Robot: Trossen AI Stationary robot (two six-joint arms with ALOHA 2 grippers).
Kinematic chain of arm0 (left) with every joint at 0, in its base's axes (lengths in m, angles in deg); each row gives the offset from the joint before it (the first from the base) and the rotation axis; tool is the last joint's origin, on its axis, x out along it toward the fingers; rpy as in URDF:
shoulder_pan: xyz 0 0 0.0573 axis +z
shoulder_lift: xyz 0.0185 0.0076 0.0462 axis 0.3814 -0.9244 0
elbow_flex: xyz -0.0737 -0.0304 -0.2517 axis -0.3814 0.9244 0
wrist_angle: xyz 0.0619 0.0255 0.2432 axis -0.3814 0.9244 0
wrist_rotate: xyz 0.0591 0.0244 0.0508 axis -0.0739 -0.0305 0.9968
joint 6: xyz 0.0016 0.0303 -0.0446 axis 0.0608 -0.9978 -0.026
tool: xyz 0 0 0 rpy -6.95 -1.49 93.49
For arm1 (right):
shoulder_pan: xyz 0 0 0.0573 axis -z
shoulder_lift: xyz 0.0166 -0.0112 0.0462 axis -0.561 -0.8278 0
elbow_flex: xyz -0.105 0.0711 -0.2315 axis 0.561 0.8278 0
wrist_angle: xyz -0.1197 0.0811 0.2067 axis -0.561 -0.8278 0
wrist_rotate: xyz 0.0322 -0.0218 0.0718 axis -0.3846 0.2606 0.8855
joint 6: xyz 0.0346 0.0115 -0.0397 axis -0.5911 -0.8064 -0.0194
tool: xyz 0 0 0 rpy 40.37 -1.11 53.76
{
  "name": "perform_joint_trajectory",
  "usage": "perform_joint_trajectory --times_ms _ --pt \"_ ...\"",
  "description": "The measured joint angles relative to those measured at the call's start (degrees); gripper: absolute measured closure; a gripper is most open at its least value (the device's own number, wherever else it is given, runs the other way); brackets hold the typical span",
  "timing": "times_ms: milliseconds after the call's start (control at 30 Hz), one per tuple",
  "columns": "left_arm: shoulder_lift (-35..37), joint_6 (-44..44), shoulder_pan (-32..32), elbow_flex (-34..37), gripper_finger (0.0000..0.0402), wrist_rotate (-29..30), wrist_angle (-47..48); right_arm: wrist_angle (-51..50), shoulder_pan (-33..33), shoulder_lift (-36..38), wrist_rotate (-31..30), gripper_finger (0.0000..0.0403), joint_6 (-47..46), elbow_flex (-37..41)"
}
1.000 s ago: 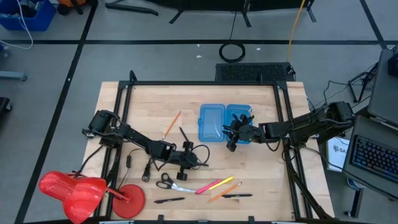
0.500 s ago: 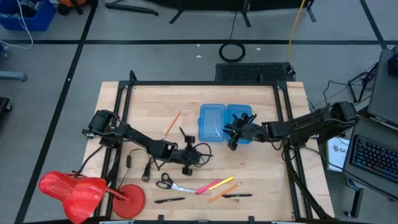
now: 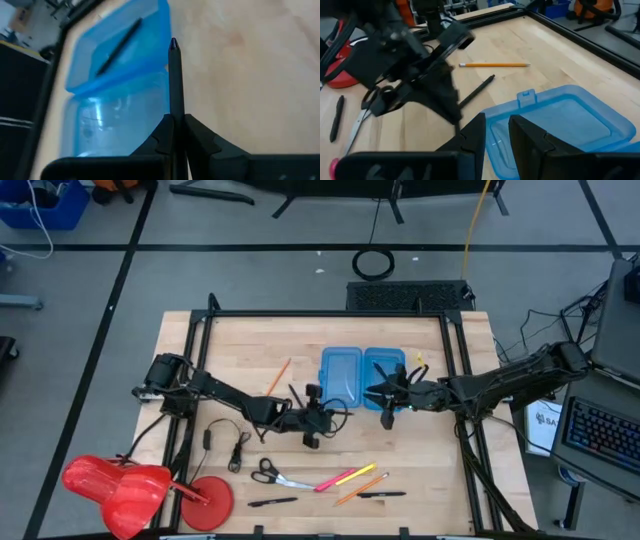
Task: Pick & place school supplies into a supply box
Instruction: Put the black pen into the blue supply box
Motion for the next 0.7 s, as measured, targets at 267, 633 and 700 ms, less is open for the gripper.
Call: perform_joint_trajectory --times_ms 267,633,700 --pt "0.0 -9.05 5.24 -5.37 0.0378 -5.45 0.35 0.02 -0.14 1.28 -0.06 0.0325 0.36 0.0" --pt "0.07 -5.89 12.42 -10.18 0.0378 -16.3 0.12 0.26 -2.0 7.62 -0.35 0.0325 3.74 0.0" --pt "0.07 -1.38 14.18 -10.71 0.0378 -19.84 0.01 0.84 -2.82 8.91 -0.4 0.0325 4.82 0.0"
